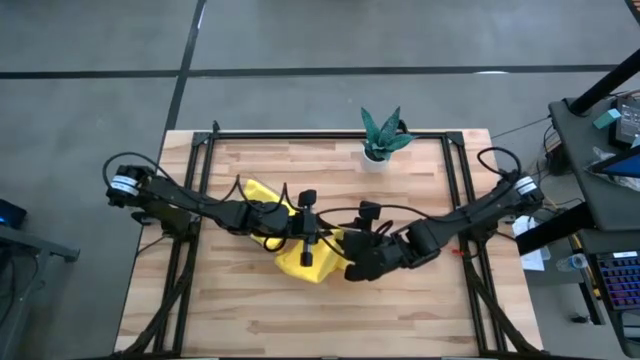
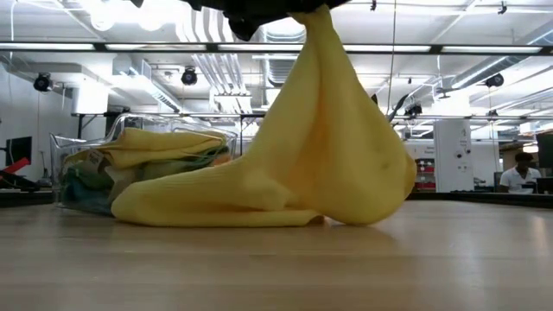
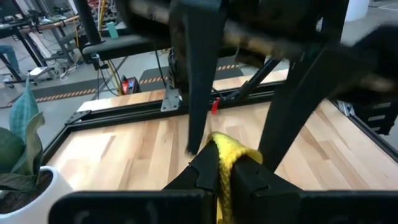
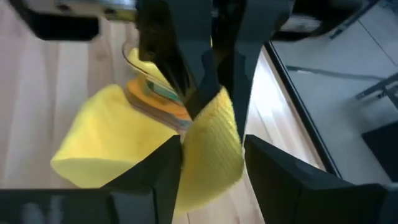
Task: Fold microfiber towels
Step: Fold the yellow microfiber cloth
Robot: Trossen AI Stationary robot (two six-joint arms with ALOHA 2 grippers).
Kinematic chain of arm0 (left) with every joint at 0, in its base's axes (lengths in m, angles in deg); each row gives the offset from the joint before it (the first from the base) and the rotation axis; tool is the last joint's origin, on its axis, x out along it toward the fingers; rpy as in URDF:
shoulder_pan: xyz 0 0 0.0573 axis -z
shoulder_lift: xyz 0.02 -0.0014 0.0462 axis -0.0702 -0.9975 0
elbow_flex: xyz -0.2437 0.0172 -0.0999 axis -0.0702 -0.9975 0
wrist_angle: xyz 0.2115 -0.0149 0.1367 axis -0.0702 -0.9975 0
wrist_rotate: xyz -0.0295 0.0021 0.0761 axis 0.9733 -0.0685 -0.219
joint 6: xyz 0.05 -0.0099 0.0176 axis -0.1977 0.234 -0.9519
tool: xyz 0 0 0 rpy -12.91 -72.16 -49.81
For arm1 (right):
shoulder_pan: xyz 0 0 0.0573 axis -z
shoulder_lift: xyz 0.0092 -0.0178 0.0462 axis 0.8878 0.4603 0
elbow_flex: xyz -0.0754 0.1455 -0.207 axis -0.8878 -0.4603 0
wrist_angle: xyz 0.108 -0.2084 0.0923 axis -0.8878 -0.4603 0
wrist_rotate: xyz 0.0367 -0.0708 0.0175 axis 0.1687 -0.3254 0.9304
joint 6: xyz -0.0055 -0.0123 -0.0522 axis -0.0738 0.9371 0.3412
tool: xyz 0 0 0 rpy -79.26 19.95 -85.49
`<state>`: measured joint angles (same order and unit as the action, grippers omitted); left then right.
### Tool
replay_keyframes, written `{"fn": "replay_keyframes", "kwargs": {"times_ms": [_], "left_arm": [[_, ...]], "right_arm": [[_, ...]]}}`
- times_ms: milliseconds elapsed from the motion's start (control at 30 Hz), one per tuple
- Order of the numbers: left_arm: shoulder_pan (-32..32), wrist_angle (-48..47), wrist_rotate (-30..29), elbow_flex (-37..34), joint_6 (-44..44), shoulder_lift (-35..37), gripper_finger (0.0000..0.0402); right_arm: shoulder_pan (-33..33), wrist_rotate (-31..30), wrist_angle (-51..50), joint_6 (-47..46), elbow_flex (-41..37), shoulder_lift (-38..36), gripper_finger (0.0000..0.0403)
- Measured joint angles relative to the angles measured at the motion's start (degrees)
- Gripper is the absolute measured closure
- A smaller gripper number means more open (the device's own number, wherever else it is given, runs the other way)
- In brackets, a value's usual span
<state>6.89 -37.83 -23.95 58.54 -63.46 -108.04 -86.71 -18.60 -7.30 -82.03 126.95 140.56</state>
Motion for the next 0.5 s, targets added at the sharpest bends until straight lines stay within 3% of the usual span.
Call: {"fn": "replay_keyframes", "kwargs": {"times_ms": [167,333,500], "left_arm": [[0.0,0.0,-0.1,0.0,0.0,0.0,0.0402],[0.0,-0.4,0.4,0.0,-0.2,0.1,0.0402],[0.0,-0.2,2.1,-0.1,-0.2,0.8,0.0384]], "right_arm": [[1.1,1.7,-0.2,-1.1,0.0,0.7,0.0267],[1.2,2.4,-1.2,1.2,0.0,0.7,0.0371],[0.9,2.3,-3.0,1.6,0.1,0.3,0.0391]]}}
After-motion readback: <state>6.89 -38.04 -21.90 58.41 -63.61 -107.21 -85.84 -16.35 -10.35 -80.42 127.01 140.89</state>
